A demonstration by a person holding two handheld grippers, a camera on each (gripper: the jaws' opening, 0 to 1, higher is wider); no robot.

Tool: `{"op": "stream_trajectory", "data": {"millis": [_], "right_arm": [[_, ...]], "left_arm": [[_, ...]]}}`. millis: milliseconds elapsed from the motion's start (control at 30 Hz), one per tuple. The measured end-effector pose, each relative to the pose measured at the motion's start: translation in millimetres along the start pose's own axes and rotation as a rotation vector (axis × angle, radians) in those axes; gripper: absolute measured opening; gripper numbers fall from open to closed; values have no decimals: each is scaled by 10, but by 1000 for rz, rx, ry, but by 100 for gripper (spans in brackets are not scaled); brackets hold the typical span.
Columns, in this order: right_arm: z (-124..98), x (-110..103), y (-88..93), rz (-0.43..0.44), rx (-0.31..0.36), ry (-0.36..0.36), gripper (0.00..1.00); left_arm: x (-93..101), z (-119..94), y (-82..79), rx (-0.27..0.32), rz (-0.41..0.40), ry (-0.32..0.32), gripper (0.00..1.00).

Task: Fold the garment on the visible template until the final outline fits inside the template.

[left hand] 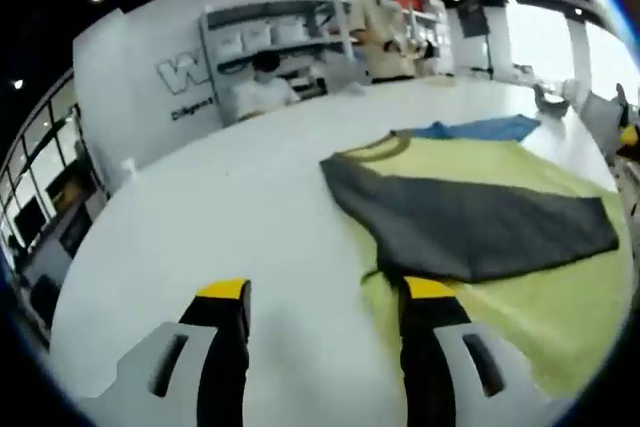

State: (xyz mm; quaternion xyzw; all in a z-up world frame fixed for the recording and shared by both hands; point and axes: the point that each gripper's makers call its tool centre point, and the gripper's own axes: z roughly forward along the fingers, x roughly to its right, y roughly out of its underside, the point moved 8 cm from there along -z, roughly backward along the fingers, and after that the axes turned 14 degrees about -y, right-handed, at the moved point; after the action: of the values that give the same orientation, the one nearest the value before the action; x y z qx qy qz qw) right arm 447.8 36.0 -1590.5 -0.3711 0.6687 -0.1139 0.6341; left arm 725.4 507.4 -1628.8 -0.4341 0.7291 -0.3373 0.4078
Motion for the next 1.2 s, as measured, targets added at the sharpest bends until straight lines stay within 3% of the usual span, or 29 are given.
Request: {"op": "stream_trajectory", "data": {"millis": [133,300,433,1200], "right_arm": [[26,-48,8,2,4,10,21],[67,-117,-18,-7,13,13,21],[74,-126,-27,-9,26,16,21],[108,-123,-2,-11,36,-15,20]], "left_arm": [[38,107,-10,11,-4,26,54],[-22,207,-32,13,-24,0,53],[-150,197,24,-7,-51,-17,54],[-325,-32,163,-33,-47,-31,54]]}}
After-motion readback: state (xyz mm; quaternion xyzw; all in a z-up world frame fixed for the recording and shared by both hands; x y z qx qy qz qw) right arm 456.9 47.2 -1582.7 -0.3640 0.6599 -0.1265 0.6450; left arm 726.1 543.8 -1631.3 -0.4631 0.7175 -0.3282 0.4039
